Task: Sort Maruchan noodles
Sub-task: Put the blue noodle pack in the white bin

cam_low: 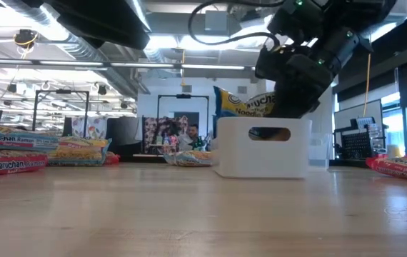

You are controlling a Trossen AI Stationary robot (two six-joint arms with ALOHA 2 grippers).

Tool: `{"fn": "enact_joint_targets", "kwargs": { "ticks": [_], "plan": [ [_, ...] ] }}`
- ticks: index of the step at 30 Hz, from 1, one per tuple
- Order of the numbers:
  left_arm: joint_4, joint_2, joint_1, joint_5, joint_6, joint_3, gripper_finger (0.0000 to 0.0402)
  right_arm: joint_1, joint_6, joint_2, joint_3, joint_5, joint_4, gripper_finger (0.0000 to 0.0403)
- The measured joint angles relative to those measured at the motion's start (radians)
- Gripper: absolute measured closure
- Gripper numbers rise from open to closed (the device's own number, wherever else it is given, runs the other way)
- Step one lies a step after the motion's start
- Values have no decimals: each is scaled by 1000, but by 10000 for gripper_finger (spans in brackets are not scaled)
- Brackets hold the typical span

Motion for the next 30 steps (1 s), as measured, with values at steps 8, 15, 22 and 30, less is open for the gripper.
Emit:
{"fn": "enact_joint_targets", "kwargs": {
  "ticks": [8,15,22,30],
  "plan": [
    [0,0,0,1,0,0,316,2,-31,-11,227,-30,-415,170],
    [0,0,0,-1,1,0,316,2,-45,-14,435,-25,-646,171],
    [0,0,0,-1,20,0,316,2,-54,2,409,27,-458,195],
    [-6,0,0,-2,28,0,316,1,-74,73,314,27,-327,300]
  ]
}}
